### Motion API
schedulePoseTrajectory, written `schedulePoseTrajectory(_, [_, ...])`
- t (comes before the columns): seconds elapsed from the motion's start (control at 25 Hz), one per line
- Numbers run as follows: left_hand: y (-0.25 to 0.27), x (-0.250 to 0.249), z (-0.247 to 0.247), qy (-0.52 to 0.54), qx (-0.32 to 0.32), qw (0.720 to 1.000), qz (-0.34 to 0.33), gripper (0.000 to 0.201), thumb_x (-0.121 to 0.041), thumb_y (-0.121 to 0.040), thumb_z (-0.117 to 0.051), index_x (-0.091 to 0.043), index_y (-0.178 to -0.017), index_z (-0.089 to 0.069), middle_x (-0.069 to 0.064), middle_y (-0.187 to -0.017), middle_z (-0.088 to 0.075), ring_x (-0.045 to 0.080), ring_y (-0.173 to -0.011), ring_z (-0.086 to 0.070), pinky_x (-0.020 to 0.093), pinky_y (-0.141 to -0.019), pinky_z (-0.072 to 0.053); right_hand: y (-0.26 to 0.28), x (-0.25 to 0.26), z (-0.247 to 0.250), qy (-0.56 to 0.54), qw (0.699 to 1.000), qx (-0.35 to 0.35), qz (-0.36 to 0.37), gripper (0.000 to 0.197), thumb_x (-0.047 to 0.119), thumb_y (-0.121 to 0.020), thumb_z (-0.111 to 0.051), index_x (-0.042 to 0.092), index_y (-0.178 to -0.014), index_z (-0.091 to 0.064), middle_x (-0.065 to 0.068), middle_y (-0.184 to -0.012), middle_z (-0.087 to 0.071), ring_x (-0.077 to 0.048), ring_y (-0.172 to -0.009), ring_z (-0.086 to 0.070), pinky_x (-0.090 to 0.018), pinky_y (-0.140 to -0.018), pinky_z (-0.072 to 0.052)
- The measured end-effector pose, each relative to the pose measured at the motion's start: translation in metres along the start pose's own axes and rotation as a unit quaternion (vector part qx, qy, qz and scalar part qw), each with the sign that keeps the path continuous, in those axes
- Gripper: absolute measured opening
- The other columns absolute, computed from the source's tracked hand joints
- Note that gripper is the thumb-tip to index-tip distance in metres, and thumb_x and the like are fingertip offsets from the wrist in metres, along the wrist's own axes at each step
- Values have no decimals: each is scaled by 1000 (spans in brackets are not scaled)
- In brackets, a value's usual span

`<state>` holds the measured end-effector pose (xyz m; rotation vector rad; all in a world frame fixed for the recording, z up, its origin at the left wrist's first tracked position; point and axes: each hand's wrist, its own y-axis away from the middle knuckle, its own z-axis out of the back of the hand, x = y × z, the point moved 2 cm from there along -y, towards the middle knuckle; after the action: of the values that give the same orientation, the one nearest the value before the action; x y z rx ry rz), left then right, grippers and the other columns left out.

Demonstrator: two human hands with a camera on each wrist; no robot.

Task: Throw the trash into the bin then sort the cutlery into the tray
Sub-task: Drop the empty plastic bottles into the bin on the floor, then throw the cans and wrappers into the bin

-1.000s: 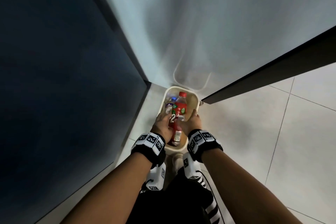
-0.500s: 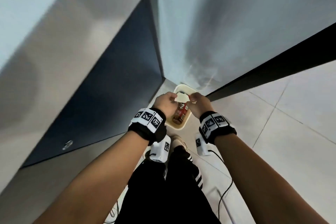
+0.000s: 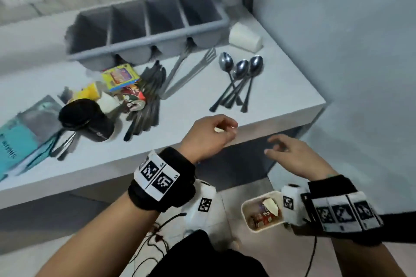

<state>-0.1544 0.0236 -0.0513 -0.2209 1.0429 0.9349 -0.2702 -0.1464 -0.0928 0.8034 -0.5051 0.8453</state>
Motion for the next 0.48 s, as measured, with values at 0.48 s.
schedulePoseTrajectory(0.48, [81,71,194,-55,-379,923,49,19,-17,-82,-63,-18,-99,-71,3,-97,-67,15,-83,-63,19,-77,-48,-42,200,-92,55,974,11,221,29,21,-86,-61,12,-114,-62,-4,-110,-61,-19,-90,-57,-26,-81,-44])
